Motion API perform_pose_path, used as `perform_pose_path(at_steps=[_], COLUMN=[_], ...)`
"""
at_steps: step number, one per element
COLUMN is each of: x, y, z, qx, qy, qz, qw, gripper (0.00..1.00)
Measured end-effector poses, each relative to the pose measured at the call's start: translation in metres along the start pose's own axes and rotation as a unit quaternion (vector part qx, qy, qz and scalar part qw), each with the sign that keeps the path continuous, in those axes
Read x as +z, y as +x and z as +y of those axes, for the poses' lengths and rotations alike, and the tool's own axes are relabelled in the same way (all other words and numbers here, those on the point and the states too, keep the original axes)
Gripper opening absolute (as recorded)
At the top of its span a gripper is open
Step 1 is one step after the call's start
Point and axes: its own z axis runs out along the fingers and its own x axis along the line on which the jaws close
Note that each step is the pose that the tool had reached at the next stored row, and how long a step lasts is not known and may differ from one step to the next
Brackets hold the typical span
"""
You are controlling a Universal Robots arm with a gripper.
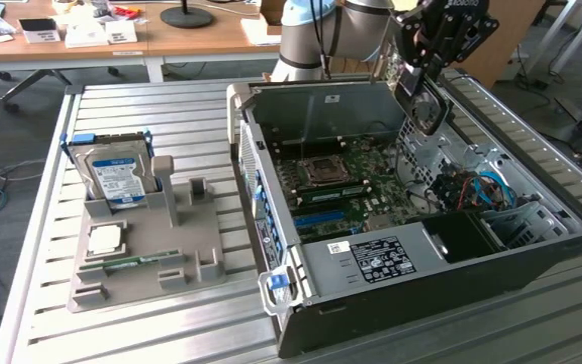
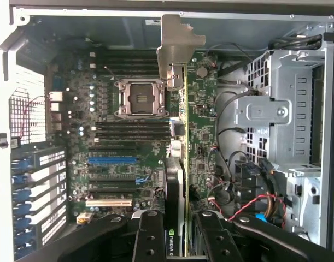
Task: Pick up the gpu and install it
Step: 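Pick up the gpu and move the gpu toward the slot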
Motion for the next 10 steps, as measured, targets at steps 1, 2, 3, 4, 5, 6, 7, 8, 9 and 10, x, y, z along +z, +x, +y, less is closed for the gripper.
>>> perform_pose_path(at_steps=[1, 2, 3, 4, 5, 6, 7, 8, 9, 10], x=[0.0001, 0.0001, 0.0001, 0.0002, 0.0002, 0.0003, 0.0003, 0.0004, 0.0004, 0.0005], y=[-0.002, -0.003, -0.005, -0.007, -0.009, -0.011, -0.012, -0.014, -0.016, -0.018], z=[0.0000, 0.0001, 0.0002, 0.0002, 0.0003, 0.0003, 0.0004, 0.0005, 0.0005, 0.0006], qx=[0.000, 0.000, 0.000, 0.000, 0.000, 0.000, 0.000, 0.000, 0.000, 0.000], qy=[0.0000, 0.0000, 0.0000, 0.0000, 0.0000, 0.0000, 0.0000, 0.0000, 0.0000, 0.0000], qz=[0.0000, 0.0000, 0.0000, 0.0000, 0.0000, 0.0000, 0.0000, 0.0000, 0.0000, 0.0000], qw=[1.0000, 1.0000, 1.0000, 1.0000, 1.0000, 1.0000, 1.0000, 1.0000, 1.0000, 1.0000], gripper=[0.27, 0.27, 0.27, 0.27, 0.27, 0.27, 0.27, 0.27, 0.27, 0.27])
